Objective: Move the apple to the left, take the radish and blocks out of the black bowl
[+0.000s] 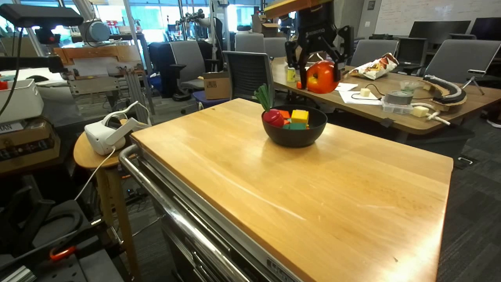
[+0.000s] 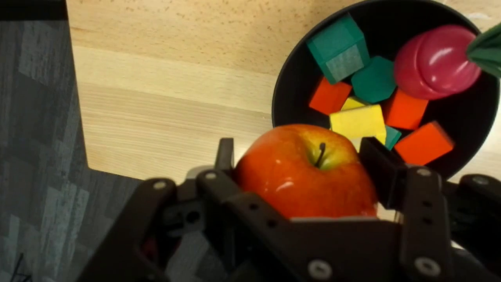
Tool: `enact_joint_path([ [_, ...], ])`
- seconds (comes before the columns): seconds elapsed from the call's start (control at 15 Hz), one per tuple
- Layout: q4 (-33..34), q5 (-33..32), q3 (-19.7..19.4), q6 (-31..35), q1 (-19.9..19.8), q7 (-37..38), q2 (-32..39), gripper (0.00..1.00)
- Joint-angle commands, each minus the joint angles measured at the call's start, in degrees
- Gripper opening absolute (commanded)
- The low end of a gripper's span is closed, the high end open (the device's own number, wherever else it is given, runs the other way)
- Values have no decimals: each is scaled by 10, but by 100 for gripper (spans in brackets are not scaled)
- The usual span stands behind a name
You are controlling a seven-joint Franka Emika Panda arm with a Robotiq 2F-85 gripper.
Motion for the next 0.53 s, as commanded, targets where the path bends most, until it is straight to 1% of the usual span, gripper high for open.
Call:
enact_joint_path([
  [0.0, -142, -3, 28, 104, -12, -70, -87, 53],
  [0.2, -233, 18, 50, 160, -7, -101, -135, 53],
  [0.33, -296, 30, 68, 181, 4, -103, -173, 53],
  [0.47, -330, 39, 89, 192, 21, -89, -201, 53],
])
